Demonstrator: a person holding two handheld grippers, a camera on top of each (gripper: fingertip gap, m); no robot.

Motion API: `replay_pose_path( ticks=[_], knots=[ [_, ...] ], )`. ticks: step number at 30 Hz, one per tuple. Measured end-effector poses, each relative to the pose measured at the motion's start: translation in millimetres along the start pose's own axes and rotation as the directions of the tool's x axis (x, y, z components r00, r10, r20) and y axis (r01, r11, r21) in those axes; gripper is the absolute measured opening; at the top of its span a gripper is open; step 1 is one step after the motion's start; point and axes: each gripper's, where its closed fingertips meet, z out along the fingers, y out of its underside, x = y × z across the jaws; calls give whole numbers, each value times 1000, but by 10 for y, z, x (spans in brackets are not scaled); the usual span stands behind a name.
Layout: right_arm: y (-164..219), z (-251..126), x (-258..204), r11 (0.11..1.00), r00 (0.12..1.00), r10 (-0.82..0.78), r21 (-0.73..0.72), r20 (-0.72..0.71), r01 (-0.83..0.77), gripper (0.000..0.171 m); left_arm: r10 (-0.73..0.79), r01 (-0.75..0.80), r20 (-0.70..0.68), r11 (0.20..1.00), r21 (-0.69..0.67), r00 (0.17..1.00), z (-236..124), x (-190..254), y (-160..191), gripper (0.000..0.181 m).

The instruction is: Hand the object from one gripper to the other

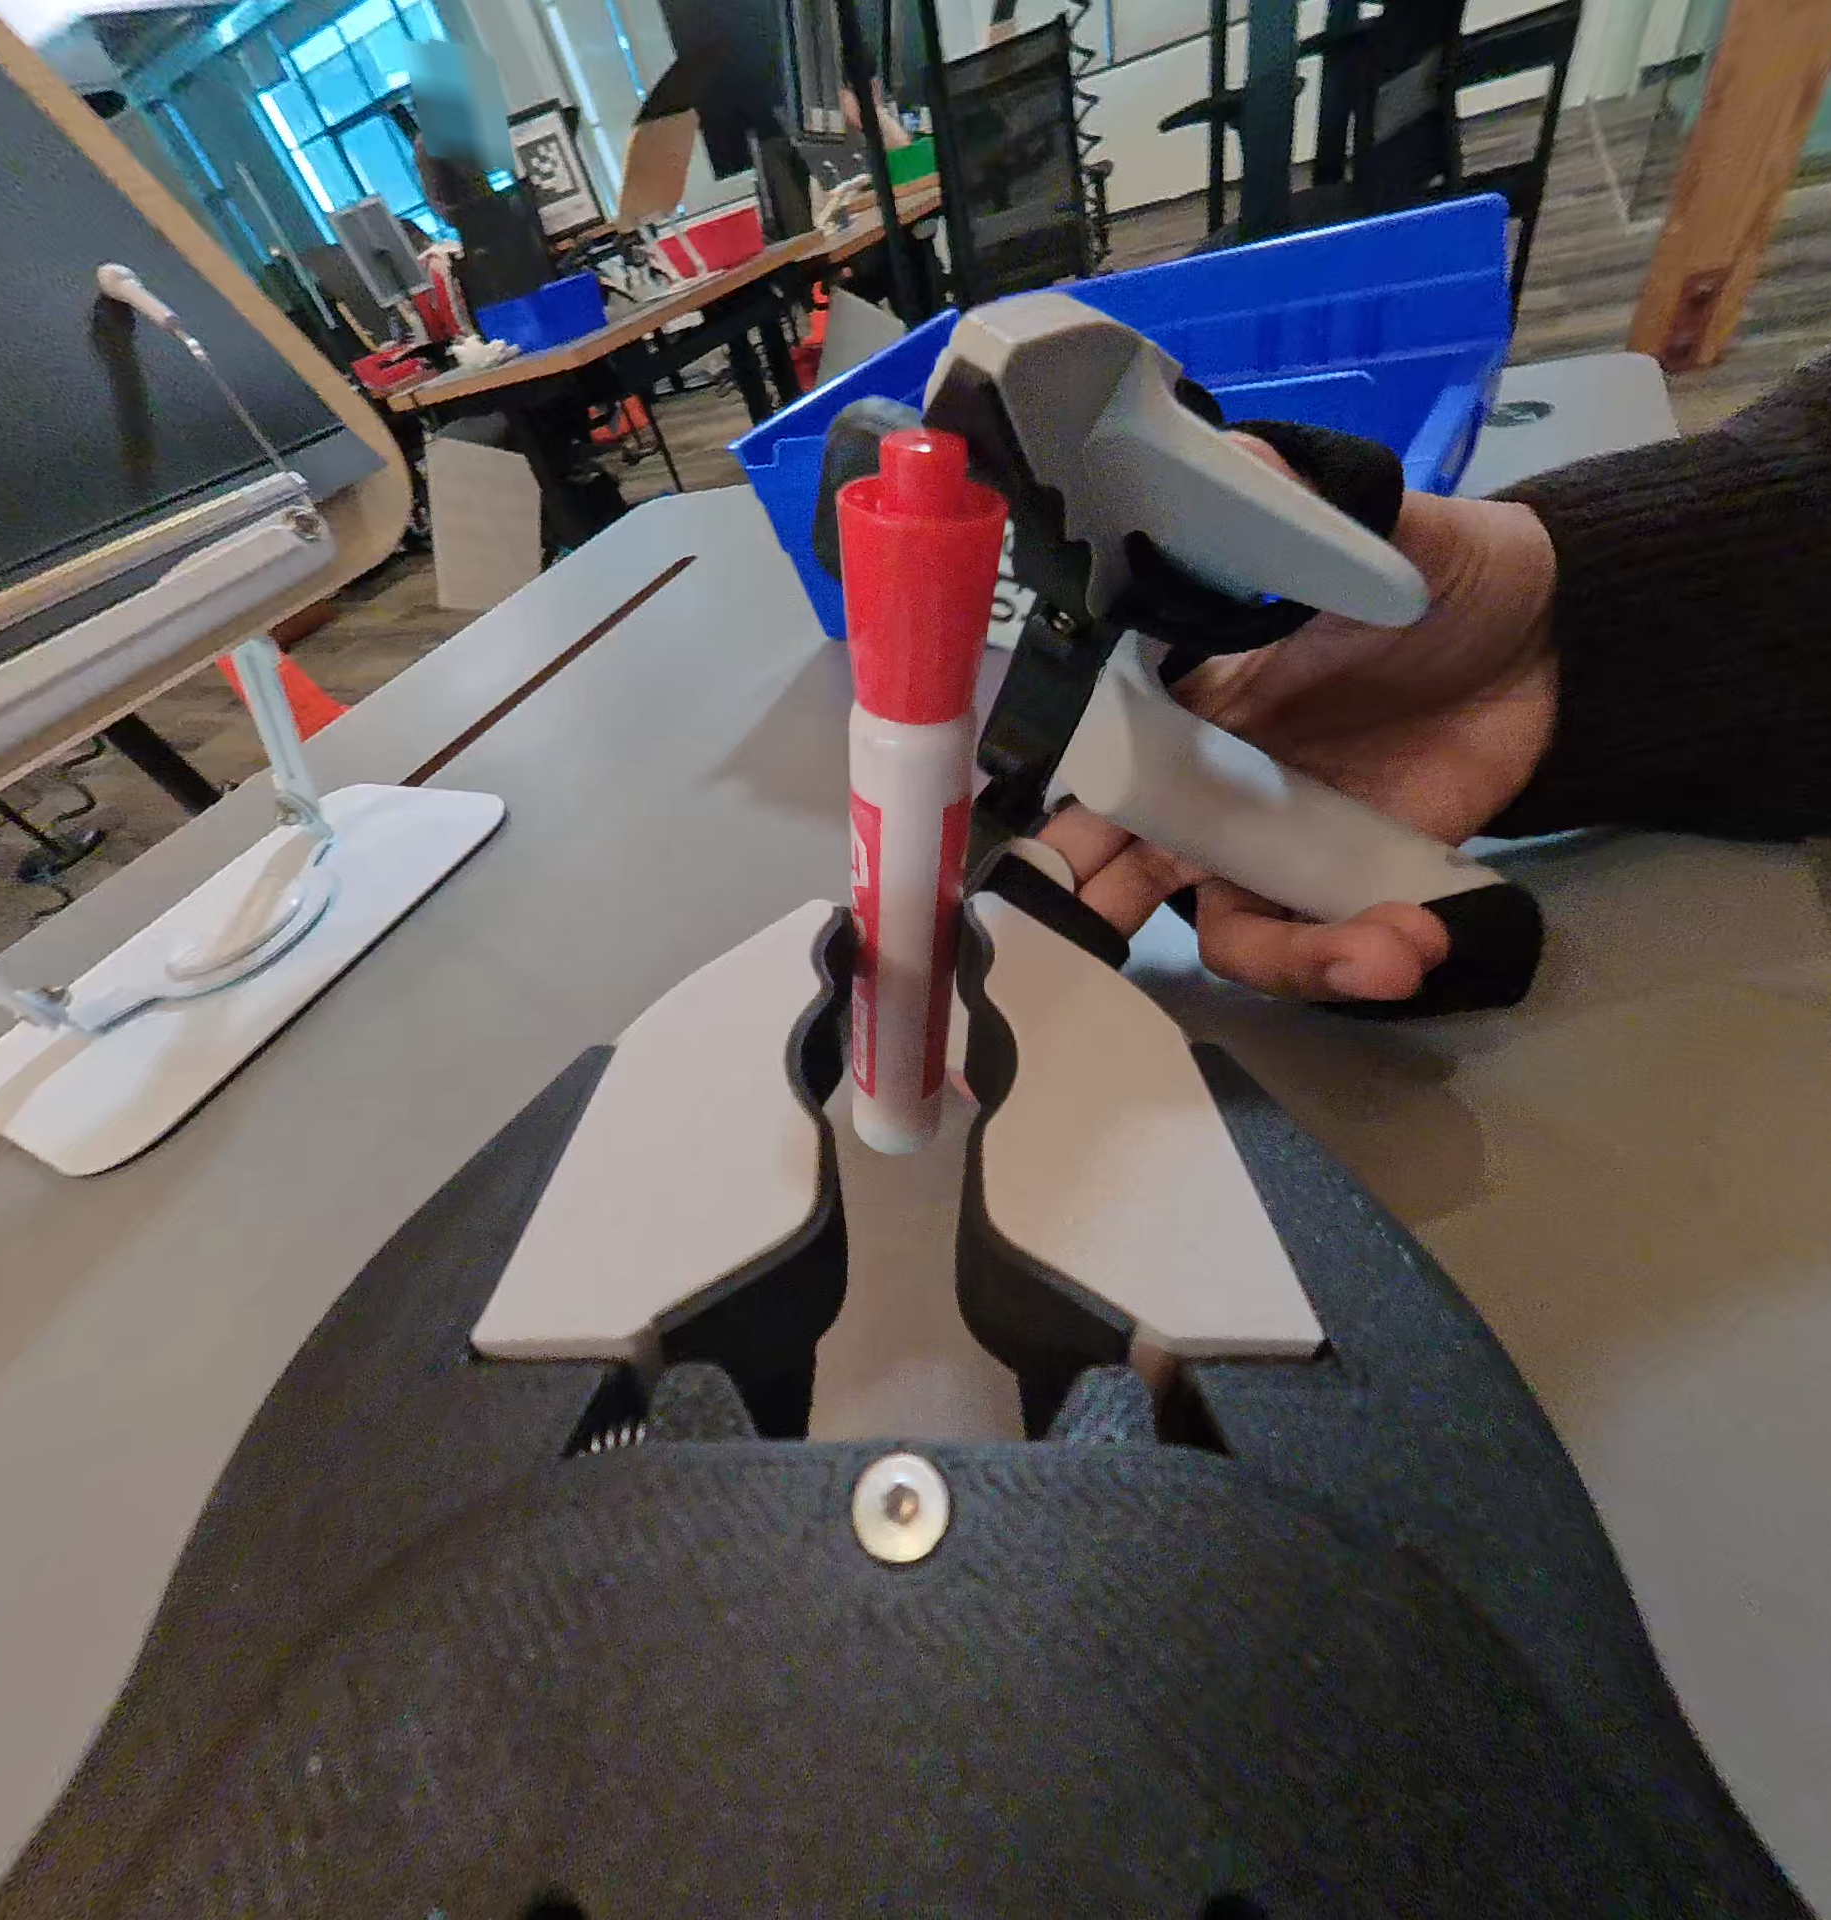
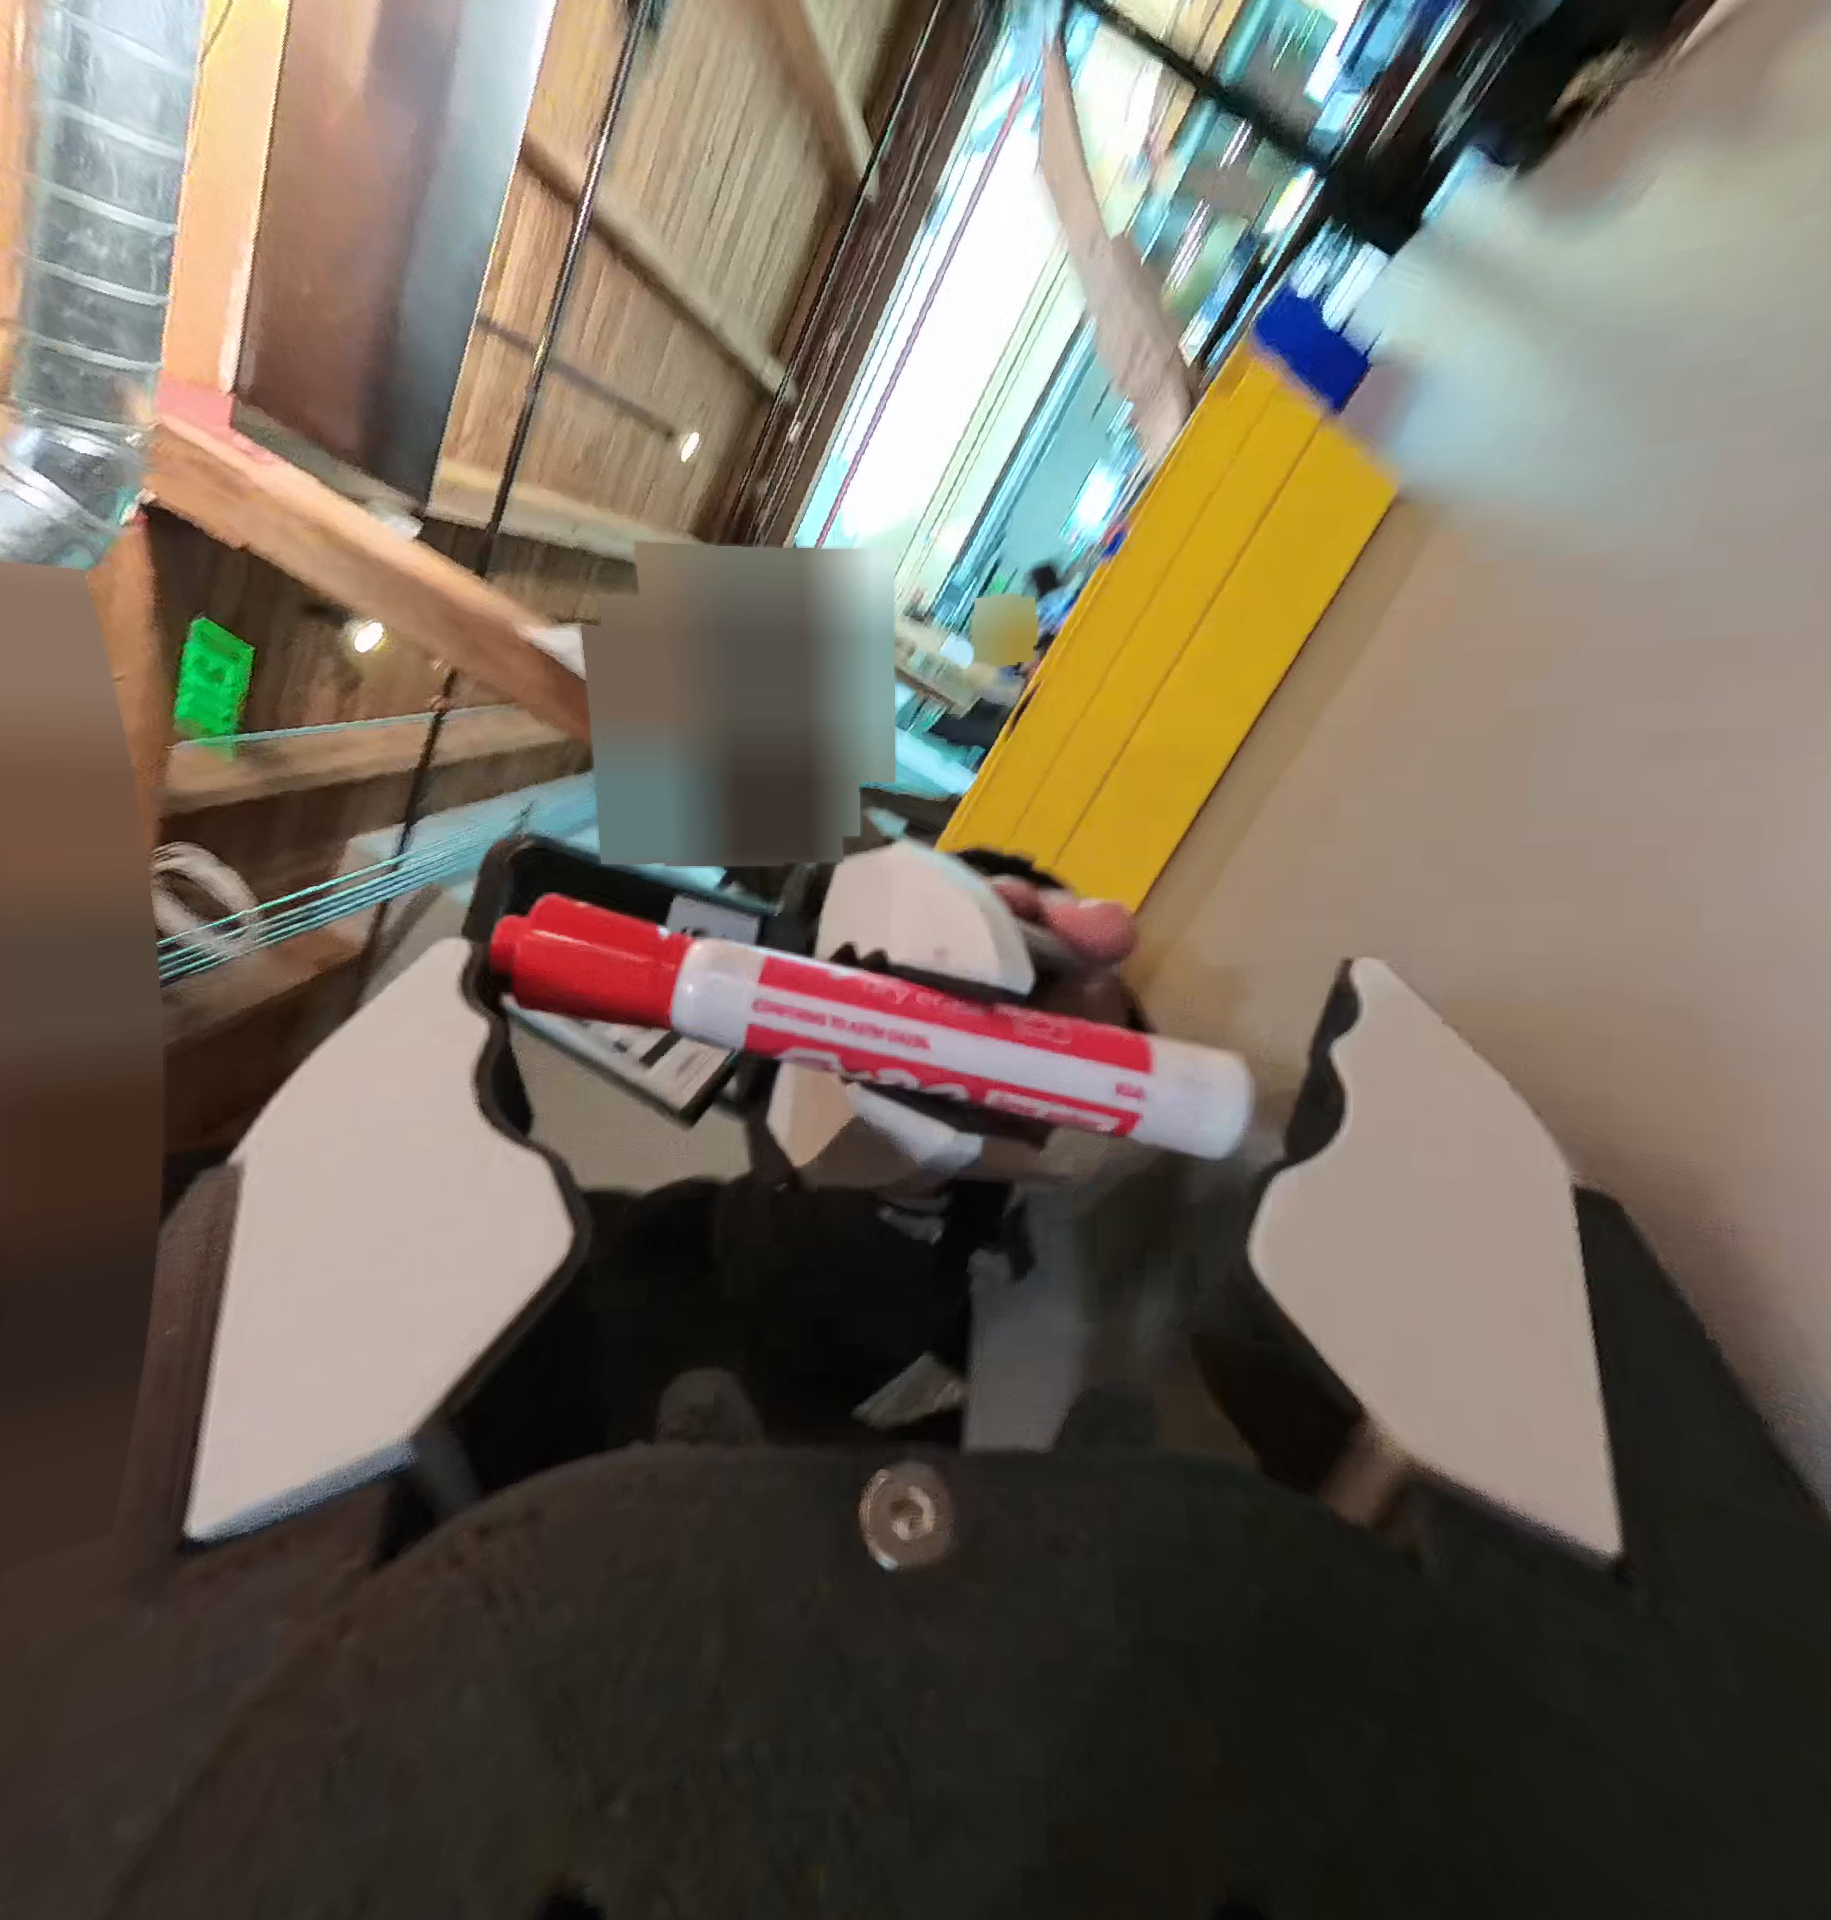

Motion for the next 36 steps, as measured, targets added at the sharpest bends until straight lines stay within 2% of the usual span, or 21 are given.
replay_pose_path(
  ticks=[1,4,6,7,10,13,16,23,26,28,33,36],
  knots=[
    [-91,-41,21,999,999,-31,43,-23,32,145,-12,12,13,1000,4,1000,-8,-31,-7,20],
    [-382,-201,21,977,991,-110,176,-82,123,147,-75,76,49,997,-14,996,-28,-144,44,20],
    [-513,-278,13,938,958,-229,224,-170,264,150,-145,147,51,989,-33,988,-32,-194,98,20],
    [-538,-288,-2,909,924,-312,215,-222,358,151,-185,187,44,982,-42,982,-29,-204,121,20],
    [-510,-245,-88,771,755,-566,111,-332,627,138,-272,272,1,961,-39,962,-25,-184,126,20],
    [-388,-163,-207,631,600,-731,13,-325,775,112,-307,306,-26,952,-36,952,-23,-162,115,20],
    [-269,-108,-282,562,536,-801,-26,-266,827,79,-316,314,-37,948,-47,948,-12,-145,133,20],
    [-209,-107,-296,449,417,-874,-86,-250,890,48,-272,266,-75,961,-81,959,34,-31,156,20],
    [-162,-107,-301,394,359,-904,-125,-231,911,22,-260,252,-85,963,-93,962,51,3,169,20],
    [-149,-106,-303,373,337,-913,-139,-228,917,19,-249,241,-88,966,-94,964,55,16,167,20],
    [-190,-129,-345,386,351,-904,-115,-242,915,18,-241,238,-76,970,-46,967,35,-23,106,21],
    [-248,-175,-335,407,369,-891,-107,-264,907,20,-257,258,-80,966,11,963,22,-45,28,43]
  ],
)
